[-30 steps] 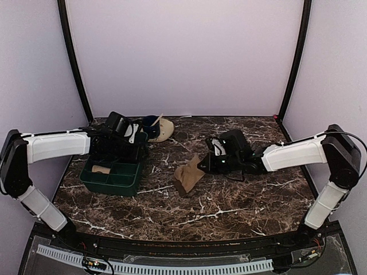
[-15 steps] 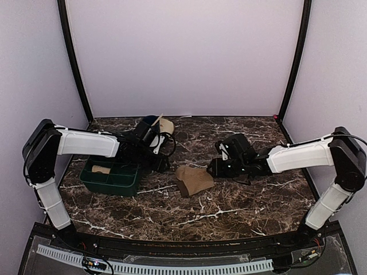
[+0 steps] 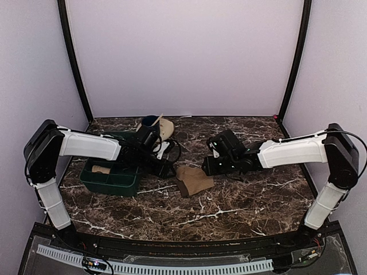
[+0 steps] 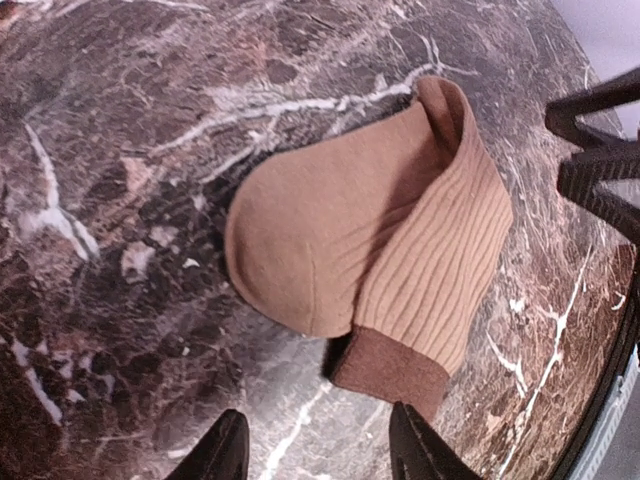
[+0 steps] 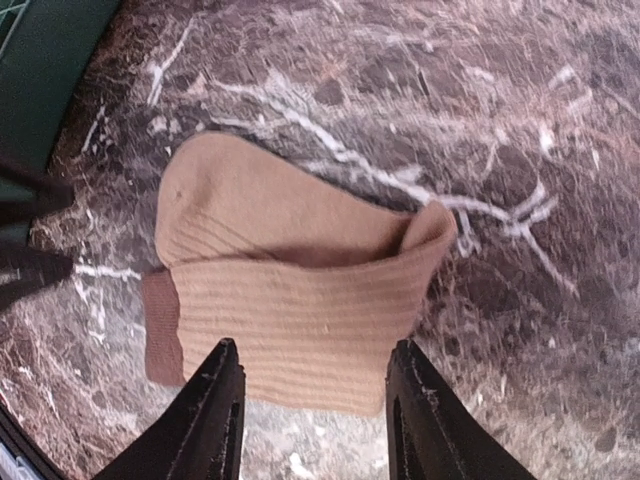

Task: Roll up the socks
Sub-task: Place the sock at the center of the board, then pick up the sock from the center of the board.

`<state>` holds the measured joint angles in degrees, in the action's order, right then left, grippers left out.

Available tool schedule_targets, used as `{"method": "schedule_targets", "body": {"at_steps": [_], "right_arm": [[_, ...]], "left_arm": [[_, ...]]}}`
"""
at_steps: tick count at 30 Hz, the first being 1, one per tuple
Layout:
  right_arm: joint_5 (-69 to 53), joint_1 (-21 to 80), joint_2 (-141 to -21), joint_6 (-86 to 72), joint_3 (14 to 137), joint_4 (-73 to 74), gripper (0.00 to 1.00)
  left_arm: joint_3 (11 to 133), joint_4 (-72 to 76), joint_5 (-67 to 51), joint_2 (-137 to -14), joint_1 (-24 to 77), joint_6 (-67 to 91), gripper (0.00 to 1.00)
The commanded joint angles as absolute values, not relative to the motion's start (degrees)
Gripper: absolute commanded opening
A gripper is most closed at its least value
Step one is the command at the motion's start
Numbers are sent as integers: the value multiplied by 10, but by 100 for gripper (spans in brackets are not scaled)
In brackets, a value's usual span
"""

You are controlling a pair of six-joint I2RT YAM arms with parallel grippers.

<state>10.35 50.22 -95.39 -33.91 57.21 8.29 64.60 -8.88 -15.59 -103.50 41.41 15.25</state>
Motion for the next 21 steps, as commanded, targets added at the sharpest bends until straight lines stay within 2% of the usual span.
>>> {"method": "schedule_targets", "body": {"at_steps": [1,11,21], "right_arm": [[118,504,-986,-311,630,93,44],[124,501,-996,-301,652,90,42],[127,500,-973,-305,628,81,42]], "left_arm": [[620,-69,-201,-1035,429,164,49],[611,-45,-185,-1065,466,189,47],[601,-21,-108,-1073,469,199,50]]}}
